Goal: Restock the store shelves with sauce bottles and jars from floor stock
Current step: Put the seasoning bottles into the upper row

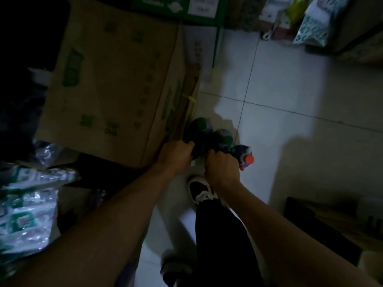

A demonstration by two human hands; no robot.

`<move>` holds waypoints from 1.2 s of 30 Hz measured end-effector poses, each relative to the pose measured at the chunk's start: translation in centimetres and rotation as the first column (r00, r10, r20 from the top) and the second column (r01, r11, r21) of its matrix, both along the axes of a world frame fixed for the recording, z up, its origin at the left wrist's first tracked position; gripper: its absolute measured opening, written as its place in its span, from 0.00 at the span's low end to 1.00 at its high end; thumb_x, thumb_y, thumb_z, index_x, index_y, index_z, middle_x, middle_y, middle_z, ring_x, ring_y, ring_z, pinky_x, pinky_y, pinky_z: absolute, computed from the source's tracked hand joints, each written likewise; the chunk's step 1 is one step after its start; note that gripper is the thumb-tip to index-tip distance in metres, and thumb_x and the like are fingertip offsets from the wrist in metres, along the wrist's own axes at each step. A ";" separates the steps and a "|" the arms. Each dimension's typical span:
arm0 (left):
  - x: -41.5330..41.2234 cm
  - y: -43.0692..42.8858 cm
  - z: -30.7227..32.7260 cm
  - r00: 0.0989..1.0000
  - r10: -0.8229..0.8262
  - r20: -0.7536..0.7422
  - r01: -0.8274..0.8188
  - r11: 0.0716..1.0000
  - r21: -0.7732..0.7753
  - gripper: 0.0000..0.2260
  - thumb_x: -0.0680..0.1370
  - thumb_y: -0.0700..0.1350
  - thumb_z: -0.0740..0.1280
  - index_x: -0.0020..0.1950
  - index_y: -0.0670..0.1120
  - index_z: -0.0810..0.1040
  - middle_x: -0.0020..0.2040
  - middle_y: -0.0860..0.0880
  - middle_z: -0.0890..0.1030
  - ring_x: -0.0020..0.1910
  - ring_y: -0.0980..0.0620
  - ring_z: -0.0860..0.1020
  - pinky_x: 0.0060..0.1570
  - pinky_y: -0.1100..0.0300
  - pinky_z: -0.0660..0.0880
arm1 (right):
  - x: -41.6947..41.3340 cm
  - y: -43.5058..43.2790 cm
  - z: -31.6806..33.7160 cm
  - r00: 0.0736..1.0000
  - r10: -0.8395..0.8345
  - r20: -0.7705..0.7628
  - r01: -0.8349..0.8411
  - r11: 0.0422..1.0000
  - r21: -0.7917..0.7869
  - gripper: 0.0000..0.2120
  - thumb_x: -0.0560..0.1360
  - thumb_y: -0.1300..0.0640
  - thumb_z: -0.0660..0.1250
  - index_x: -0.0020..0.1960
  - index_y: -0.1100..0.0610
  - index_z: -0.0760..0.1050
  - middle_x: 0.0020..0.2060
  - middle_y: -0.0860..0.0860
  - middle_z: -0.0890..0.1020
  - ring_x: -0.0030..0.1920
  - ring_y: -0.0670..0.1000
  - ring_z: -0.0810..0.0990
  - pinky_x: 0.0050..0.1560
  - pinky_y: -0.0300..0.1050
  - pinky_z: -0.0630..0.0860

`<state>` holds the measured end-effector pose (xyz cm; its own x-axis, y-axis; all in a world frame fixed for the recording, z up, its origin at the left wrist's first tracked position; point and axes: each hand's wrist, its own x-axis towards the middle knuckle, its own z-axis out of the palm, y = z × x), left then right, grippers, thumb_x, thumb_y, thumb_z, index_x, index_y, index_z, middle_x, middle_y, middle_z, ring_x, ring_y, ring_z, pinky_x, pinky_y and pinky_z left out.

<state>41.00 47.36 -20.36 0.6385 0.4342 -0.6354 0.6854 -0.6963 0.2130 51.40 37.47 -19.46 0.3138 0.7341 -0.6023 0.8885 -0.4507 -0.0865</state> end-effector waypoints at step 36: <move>-20.5 -1.7 96.7 0.946 0.150 0.288 -0.267 0.864 0.426 0.15 0.74 0.55 0.69 0.40 0.43 0.73 0.29 0.48 0.70 0.27 0.47 0.71 0.27 0.54 0.62 | -7.6 5.1 91.4 0.811 0.577 0.099 -0.544 0.681 0.491 0.08 0.74 0.50 0.70 0.47 0.46 0.70 0.36 0.51 0.79 0.36 0.53 0.79 0.30 0.49 0.76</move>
<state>20.54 45.66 76.31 0.6055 0.7761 -0.1761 0.7948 -0.6011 0.0833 43.78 42.54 71.90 -0.2745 0.9528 -0.1300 0.9471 0.2446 -0.2077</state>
